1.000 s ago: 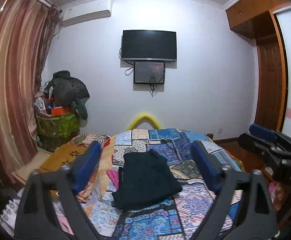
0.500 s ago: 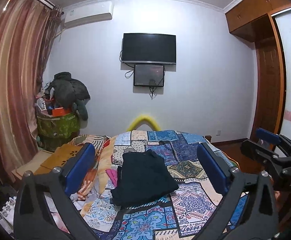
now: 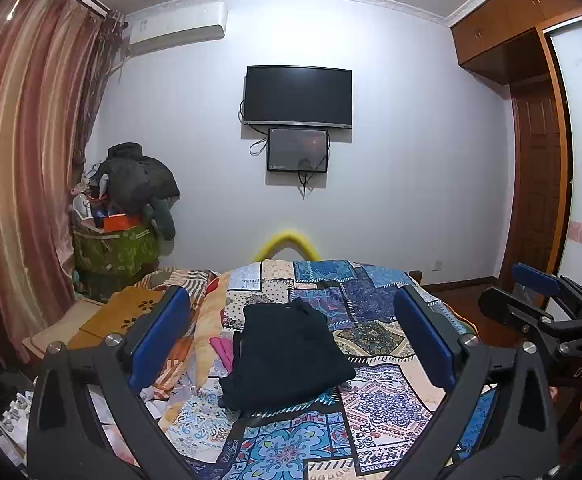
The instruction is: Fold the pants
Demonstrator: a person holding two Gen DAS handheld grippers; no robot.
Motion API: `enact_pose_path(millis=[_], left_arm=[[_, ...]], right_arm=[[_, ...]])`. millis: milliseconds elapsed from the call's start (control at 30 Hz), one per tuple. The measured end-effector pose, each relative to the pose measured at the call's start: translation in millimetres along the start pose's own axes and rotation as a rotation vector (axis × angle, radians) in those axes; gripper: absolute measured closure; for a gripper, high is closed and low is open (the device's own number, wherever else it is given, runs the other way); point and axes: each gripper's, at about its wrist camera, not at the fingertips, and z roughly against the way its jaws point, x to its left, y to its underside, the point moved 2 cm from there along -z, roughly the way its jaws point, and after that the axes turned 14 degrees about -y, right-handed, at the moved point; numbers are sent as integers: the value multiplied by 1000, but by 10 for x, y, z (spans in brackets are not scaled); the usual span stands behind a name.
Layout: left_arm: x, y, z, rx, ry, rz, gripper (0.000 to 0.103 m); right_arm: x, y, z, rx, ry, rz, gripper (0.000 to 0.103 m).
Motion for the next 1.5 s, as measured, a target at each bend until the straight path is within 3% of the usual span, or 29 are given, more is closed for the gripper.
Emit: enact_pose_path(millis=[1500], left_arm=[[-102, 65, -94, 22, 3, -6, 0]], right_arm=[[-59, -27, 38, 2, 17, -28, 0]])
